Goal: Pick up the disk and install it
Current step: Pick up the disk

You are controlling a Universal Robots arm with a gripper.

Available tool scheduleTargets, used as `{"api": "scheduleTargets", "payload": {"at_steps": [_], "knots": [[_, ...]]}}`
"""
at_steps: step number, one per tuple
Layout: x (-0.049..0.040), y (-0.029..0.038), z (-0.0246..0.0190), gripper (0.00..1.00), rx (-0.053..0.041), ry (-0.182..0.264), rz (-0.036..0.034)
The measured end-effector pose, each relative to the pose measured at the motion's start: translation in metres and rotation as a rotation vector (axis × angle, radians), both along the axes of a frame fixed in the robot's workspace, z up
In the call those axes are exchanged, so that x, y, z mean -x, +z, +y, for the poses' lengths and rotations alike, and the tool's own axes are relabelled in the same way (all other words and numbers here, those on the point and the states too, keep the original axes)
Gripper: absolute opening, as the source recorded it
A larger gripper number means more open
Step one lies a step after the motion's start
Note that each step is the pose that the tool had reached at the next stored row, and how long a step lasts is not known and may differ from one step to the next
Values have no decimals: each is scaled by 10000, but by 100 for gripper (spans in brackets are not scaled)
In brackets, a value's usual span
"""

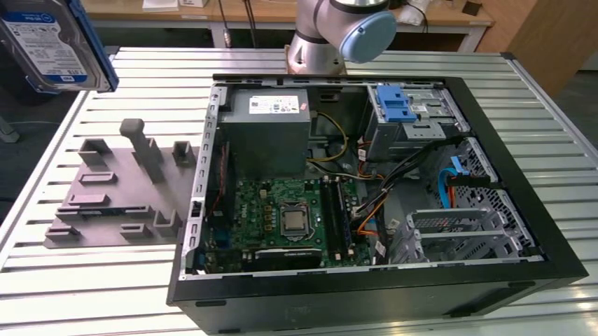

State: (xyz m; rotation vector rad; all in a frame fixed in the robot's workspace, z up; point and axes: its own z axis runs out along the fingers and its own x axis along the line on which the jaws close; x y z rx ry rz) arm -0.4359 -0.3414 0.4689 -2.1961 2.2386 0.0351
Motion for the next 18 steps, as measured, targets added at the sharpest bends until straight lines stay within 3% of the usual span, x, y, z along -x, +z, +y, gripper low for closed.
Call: {"api": "scheduleTargets", "payload": {"at_steps": [4, 11, 18], "knots": [[-1, 31, -7, 36, 1, 2, 1], [0, 31, -105, 36, 0, 1, 0], [-2, 54, -146, 36, 1, -1, 2]]}}
